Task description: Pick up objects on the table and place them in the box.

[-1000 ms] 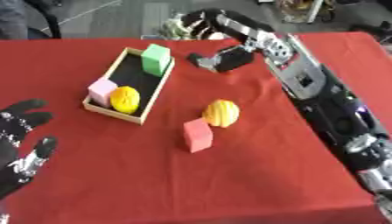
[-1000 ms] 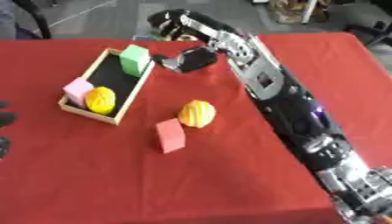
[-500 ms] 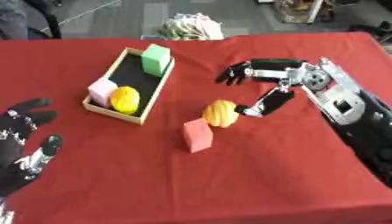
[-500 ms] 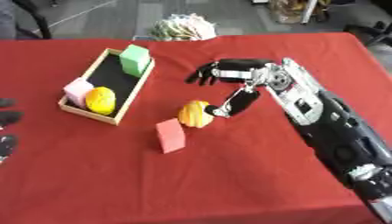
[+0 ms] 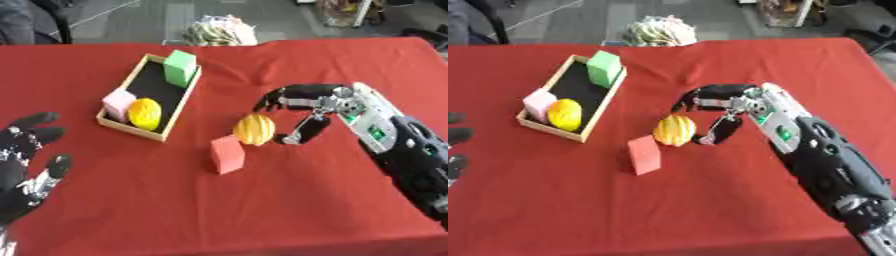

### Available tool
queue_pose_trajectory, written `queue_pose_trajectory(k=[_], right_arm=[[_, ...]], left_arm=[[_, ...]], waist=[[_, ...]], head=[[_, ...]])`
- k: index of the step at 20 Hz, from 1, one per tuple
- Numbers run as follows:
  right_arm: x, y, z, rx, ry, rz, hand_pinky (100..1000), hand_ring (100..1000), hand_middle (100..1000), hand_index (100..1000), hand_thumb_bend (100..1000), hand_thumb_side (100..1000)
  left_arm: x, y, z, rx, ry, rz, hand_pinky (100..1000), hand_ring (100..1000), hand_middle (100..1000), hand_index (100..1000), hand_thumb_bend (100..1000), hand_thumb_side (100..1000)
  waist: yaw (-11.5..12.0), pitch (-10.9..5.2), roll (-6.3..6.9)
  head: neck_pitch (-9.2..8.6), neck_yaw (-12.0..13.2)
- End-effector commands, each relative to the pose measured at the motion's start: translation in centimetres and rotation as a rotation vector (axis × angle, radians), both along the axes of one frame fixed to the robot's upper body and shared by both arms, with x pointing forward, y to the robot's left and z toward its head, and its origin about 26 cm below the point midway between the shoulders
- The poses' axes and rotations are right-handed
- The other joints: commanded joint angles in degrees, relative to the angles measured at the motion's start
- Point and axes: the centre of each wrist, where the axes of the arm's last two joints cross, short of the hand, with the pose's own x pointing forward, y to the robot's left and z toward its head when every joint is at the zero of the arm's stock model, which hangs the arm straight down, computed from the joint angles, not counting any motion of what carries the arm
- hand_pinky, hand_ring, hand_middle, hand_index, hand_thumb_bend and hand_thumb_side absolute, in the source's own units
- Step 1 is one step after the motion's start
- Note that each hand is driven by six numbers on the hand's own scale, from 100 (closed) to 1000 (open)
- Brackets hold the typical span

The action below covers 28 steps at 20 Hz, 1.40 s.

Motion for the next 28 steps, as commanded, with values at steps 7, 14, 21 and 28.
queue_pose_trajectory(k=[7,14,21,28], right_arm=[[1.1,0.4,-0.3,0.012,-0.086,-0.046,768,812,838,901,372,103],[1.9,0.9,-1.5,0.011,-0.119,-0.069,719,715,669,756,358,100],[2.4,0.7,0.0,0.116,-0.254,-0.097,684,640,530,618,332,100],[4.7,3.3,5.6,0.262,-0.347,-0.106,677,629,524,610,324,100]], left_arm=[[0.1,0.5,0.7,0.012,-0.024,0.006,814,738,759,818,623,458],[0.1,0.4,0.8,0.010,-0.025,0.006,814,739,759,818,622,458],[0.1,0.4,0.8,0.009,-0.025,0.007,813,740,760,817,621,458],[0.1,0.2,0.7,0.009,-0.020,-0.010,813,741,760,817,620,458]], waist=[[0.5,-1.51,-0.01],[0.6,-1.51,0.18],[0.5,-1.66,0.13],[2.0,-1.98,0.22]], head=[[-0.19,-0.2],[-0.35,-0.5],[-0.45,-0.4],[-0.23,-1.3]])
